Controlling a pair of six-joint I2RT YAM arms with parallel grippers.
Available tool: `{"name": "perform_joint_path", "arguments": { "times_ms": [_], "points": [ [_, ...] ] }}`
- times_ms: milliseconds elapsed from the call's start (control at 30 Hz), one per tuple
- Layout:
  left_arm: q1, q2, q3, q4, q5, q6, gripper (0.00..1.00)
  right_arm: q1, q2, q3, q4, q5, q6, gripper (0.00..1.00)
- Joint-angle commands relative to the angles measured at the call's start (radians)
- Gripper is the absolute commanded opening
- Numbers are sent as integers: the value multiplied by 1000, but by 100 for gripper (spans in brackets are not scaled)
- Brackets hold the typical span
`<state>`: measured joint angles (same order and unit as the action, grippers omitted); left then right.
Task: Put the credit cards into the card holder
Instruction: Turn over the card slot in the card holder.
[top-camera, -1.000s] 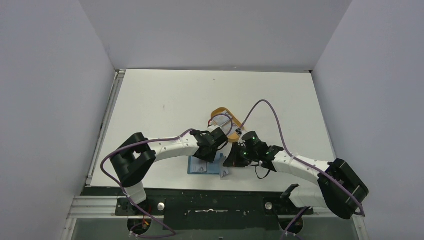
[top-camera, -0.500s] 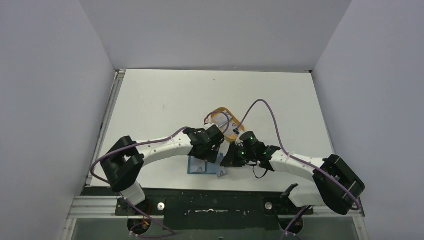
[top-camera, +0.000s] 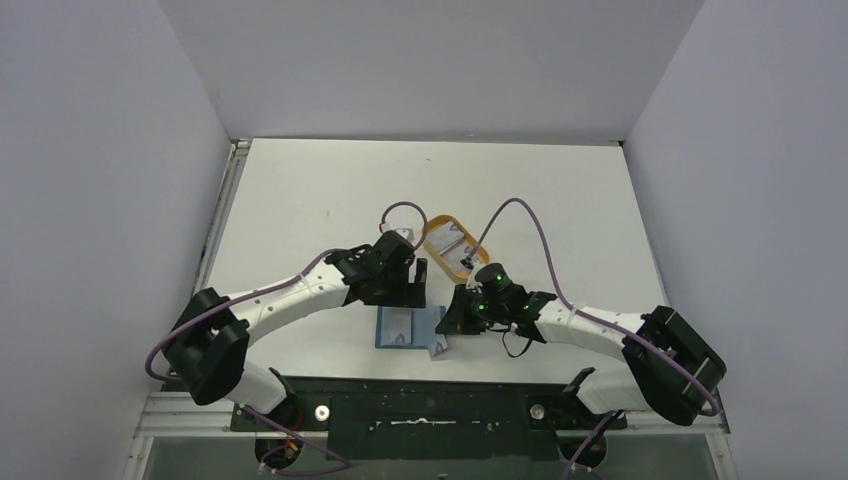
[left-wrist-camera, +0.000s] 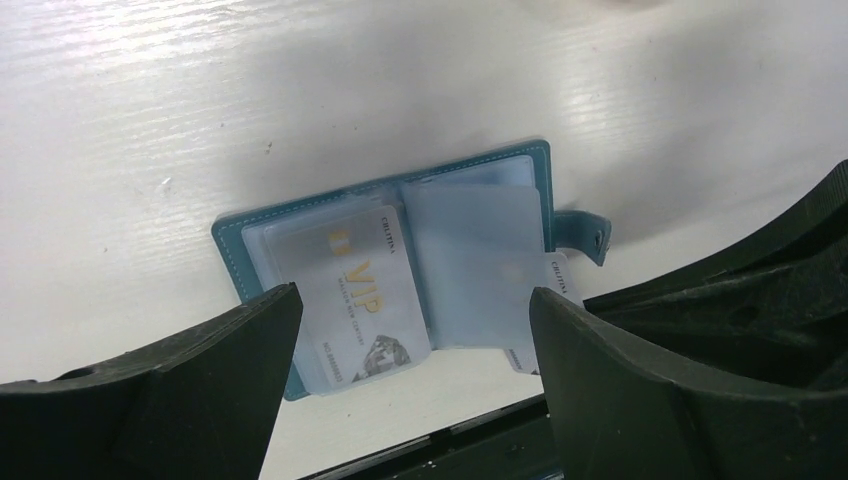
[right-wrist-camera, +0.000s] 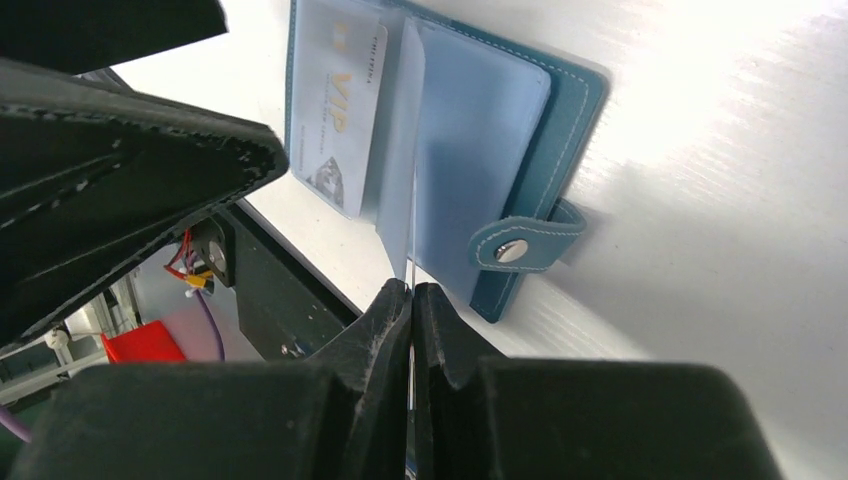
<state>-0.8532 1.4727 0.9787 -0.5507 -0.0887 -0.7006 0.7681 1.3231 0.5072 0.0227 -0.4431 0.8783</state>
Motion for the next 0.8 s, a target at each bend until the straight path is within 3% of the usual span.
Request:
{"name": "perform_joint_path", "arguments": {
  "times_ms": [0,467,767],
  "points": [
    [37,-2,-10,148,137,-16,83,12,13,52,87,-5,4,0],
    [58,83,13,185,187,-5,81,25,29,77,90,-12,-5,0],
    [74,87,-27,198,188,-16,57,26,16,73,69,-7,-15,0]
  ]
}}
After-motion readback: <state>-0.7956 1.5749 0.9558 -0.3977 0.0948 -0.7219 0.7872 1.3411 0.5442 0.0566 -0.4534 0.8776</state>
